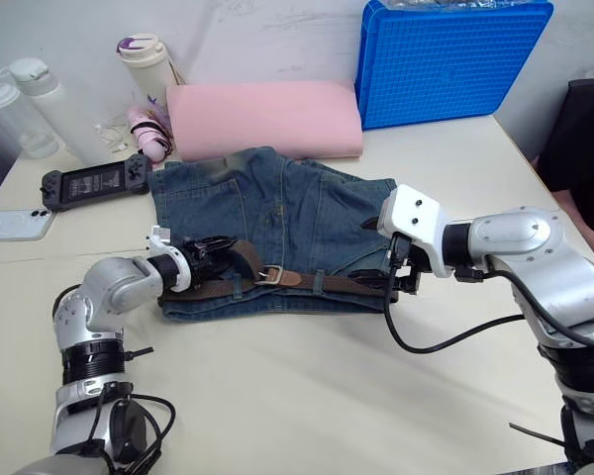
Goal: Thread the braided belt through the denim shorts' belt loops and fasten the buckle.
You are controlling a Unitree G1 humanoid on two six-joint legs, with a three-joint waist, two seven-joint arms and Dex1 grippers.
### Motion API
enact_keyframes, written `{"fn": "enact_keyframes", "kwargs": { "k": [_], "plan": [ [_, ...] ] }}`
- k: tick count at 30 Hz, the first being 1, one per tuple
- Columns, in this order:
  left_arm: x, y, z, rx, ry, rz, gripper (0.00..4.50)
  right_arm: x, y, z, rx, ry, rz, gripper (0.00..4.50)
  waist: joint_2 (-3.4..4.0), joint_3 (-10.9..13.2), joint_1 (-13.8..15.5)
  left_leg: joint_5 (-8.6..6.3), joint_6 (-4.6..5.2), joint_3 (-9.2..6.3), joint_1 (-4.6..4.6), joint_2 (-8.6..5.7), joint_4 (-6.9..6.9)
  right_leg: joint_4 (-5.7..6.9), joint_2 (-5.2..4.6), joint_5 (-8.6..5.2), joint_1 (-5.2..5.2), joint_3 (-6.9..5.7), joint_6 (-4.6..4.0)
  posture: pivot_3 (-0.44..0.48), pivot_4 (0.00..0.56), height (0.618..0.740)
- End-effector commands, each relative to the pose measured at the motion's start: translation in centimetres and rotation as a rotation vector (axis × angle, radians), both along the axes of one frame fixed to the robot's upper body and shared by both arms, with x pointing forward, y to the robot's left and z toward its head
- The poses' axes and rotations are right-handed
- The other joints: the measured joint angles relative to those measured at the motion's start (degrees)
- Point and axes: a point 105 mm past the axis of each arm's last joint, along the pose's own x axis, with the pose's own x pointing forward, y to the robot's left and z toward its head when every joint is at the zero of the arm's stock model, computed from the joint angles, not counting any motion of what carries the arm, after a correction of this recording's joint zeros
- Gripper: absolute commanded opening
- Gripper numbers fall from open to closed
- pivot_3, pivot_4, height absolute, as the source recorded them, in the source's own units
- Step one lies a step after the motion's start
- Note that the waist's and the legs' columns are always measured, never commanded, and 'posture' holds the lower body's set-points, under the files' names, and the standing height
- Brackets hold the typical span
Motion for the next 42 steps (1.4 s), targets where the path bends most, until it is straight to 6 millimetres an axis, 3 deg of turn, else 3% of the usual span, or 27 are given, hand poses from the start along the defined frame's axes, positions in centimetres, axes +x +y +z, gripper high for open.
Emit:
{"fn": "enact_keyframes", "kwargs": {
  "k": [1,3,6,12,15,20,27,34,42],
  "plan": [
    [0.1,0.0,1.6,-0.015,-0.061,0.032,0.49,-0.2,-0.7,1.6,-0.003,-0.063,-0.019,4.5,0.0,0.0,0.0,0.0,0.0,0.0,0.0,0.0,0.0,0.0,0.0,0.0,0.0,0.01,0.0,0.0,0.15,0.74],
    [0.2,-0.3,2.1,-0.024,-0.088,0.04,0.11,-0.2,-0.8,1.6,-0.009,-0.062,-0.021,4.5,0.0,0.0,0.0,0.0,0.0,0.0,0.0,0.0,0.0,0.0,0.0,0.0,0.0,0.02,0.0,0.0,0.15,0.74],
    [0.4,-0.7,3.8,0.067,-0.213,0.011,0.11,-0.1,-0.9,1.6,-0.016,-0.062,-0.027,4.5,-0.03,0.0,0.0,0.0,0.0,0.0,-0.01,0.0,-0.01,-0.04,0.01,0.0,0.0,-0.01,0.0,0.0,0.15,0.74],
    [-1.0,-3.9,7.9,0.579,-0.69,-0.289,0.11,0.0,-1.0,1.8,-0.03,-0.082,-0.02,4.5,-0.03,0.0,-0.1,0.0,0.0,0.0,-0.03,-0.01,-0.06,-0.09,0.15,0.0,0.0,-0.12,0.0,0.0,0.15,0.74],
    [-1.6,-5.3,8.3,0.797,-0.883,-0.427,0.11,0.3,-0.9,2.0,-0.044,-0.125,-0.016,4.5,-0.03,0.0,-0.1,0.0,0.0,0.01,-0.03,-0.07,-0.1,-0.13,0.22,0.0,0.0,-0.11,0.0,0.0,0.15,0.74],
    [-2.3,-6.7,7.1,1.209,-1.187,-0.703,0.11,0.2,-0.2,1.4,-0.09,-0.191,0.028,4.5,-0.04,0.1,-0.3,0.0,0.0,0.0,-0.04,-0.05,-0.19,-0.28,0.19,0.0,-0.02,-0.08,0.0,0.0,0.15,0.74],
    [-1.1,-5.4,5.3,1.584,-1.417,-0.986,0.11,0.5,3.9,-1.3,-0.081,-0.28,0.059,4.5,-0.02,0.1,-0.2,0.0,0.0,-0.02,-0.04,0.02,-0.31,-0.58,0.16,0.0,-0.03,-0.09,0.0,0.0,0.15,0.74],
    [-0.1,-4.8,5.1,1.719,-1.52,-1.087,0.11,1.0,7.2,-4.5,-0.107,-0.345,0.066,4.5,-0.02,0.1,-0.1,0.02,0.04,-0.03,-0.25,-0.1,-0.22,-0.1,0.22,0.0,-0.36,-0.12,0.0,0.0,0.15,0.74],
    [0.0,-4.5,4.1,1.809,-1.574,-1.187,0.11,2.4,8.2,-5.5,-0.156,-0.431,0.044,4.5,-0.03,0.1,-0.2,0.06,0.13,-0.06,-0.3,-0.25,-0.15,0.04,0.17,0.01,-0.42,-0.11,0.02,0.0,0.15,0.74]
  ]
}}
